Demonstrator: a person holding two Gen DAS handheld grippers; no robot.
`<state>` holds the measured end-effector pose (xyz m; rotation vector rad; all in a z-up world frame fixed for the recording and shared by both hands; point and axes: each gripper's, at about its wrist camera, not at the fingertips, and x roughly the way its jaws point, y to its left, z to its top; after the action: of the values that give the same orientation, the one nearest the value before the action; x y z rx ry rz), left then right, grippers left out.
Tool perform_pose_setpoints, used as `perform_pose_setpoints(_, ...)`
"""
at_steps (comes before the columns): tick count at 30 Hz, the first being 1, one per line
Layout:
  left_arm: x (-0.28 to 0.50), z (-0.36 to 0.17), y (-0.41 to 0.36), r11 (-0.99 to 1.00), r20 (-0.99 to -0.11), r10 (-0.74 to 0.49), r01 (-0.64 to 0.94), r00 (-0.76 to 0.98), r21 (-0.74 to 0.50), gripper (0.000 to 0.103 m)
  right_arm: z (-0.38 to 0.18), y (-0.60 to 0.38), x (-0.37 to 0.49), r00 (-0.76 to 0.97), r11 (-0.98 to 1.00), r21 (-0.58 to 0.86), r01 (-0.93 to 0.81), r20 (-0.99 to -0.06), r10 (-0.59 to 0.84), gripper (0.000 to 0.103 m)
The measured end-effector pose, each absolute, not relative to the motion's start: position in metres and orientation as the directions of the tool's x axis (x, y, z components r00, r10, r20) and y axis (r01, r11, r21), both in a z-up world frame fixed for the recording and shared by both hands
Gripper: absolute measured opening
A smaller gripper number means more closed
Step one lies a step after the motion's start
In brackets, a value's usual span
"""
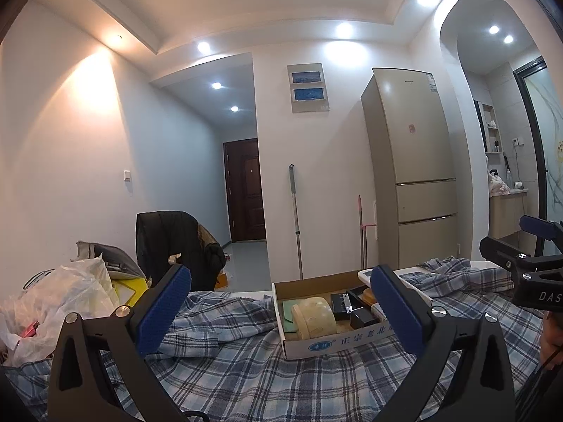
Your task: Organize rigid objects
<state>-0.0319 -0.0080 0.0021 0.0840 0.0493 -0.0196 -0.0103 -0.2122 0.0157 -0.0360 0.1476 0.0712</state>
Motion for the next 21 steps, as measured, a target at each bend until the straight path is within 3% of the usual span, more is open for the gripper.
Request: perform_pose_setpoints(21, -0.0322, 0.0023, -0.0085, 0.996, -0.05, -0.017, 0.021, 0.999, 0.086, 0.103, 0.0155, -0.2077, -0.0143, 0.988, 0.996, -0.05, -0.079, -0.135, 0.071, 0.103)
